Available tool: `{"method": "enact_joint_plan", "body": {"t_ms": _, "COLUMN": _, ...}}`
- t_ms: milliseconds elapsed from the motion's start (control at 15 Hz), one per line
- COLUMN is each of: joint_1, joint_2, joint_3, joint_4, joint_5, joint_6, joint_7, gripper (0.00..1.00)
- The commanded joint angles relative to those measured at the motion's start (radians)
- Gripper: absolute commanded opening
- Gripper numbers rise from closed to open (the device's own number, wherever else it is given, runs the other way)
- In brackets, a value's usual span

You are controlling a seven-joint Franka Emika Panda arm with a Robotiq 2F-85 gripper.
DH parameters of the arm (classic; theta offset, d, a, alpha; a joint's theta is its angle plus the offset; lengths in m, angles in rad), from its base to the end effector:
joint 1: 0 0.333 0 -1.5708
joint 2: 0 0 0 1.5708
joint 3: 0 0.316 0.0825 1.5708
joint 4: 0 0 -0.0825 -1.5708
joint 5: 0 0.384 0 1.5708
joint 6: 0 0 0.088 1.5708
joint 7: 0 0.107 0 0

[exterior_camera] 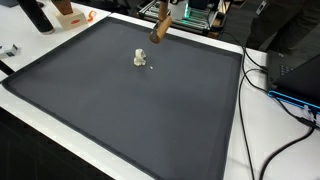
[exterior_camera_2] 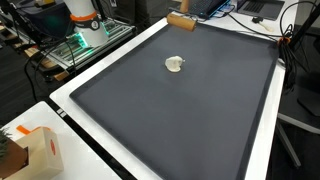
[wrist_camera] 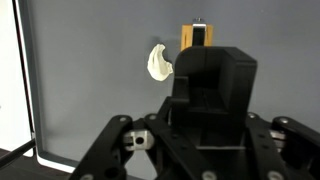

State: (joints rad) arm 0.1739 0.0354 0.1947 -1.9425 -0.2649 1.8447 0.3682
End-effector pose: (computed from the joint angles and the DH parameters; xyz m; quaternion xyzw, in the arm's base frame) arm 0.5236 0.1790 0.4546 0.9895 0.0444 -0.0175 0.1366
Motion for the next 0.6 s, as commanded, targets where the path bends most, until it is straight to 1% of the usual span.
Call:
{"method": "enact_joint_plan", "body": {"t_ms": 0, "joint_1": 0.033, "joint_2": 0.012, "joint_3": 0.014, "joint_4": -0.015, "joint_5": -0.074, "joint_6": 0.01, "joint_7": -0.037, "gripper": 0.24}}
{"method": "enact_joint_plan", "body": {"t_ms": 400, "joint_1": 0.081, "joint_2": 0.054, "joint_3": 0.028, "joint_4": -0.035, "joint_5": -0.232, "joint_6": 0.085, "joint_7": -0.048, "gripper": 0.24}}
{"method": "enact_joint_plan", "body": {"t_ms": 533, "joint_1": 0.09, "joint_2": 0.065, "joint_3": 0.027, "joint_4": -0.044, "joint_5": -0.267, "joint_6": 0.119, "joint_7": -0.045, "gripper": 0.24}}
